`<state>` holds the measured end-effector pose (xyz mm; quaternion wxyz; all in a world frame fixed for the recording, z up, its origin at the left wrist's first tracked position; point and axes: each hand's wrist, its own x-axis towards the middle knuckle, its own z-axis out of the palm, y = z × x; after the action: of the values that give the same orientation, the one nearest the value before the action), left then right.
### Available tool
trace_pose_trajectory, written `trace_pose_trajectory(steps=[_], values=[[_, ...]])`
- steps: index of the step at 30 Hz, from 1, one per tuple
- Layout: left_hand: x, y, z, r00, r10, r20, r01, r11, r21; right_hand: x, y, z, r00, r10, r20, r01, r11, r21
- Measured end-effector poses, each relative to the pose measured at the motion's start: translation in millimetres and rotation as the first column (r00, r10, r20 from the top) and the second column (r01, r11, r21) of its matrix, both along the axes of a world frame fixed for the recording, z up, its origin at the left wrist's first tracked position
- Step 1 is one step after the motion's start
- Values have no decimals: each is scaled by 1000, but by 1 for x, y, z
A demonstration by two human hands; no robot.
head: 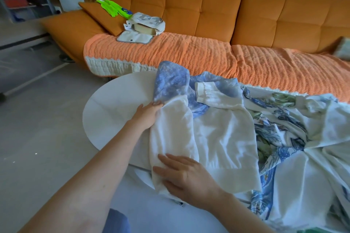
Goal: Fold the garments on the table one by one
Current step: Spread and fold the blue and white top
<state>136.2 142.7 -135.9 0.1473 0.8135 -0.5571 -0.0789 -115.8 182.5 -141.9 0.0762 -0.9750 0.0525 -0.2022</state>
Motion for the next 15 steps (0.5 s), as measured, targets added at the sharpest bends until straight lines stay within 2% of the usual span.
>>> trace_pose_trajectory(steps=[3, 6, 8, 10, 15], values=[[2, -4, -2, 999, -23, -23, 23, 1000, -3, -2, 1, -1, 996, 12, 93, -9, 1000, -27], [6, -6, 4, 997, -27, -70, 26, 1000, -17, -6, 6, -6, 997, -48, -60, 43, 995, -85], [9, -6, 6, 999, -18, -42, 17, 1000, -21, -5, 8, -11, 993, -70, -97, 56, 988, -143], [12, -5, 5, 1000, -10, -26, 10, 1000, -9, -1, 9, -11, 997, -61, -40, 55, 989, -141], [5, -2, 10, 998, -49, 37, 47, 998, 49, -5, 16, 5, 975, 55, 216, -62, 998, 28]])
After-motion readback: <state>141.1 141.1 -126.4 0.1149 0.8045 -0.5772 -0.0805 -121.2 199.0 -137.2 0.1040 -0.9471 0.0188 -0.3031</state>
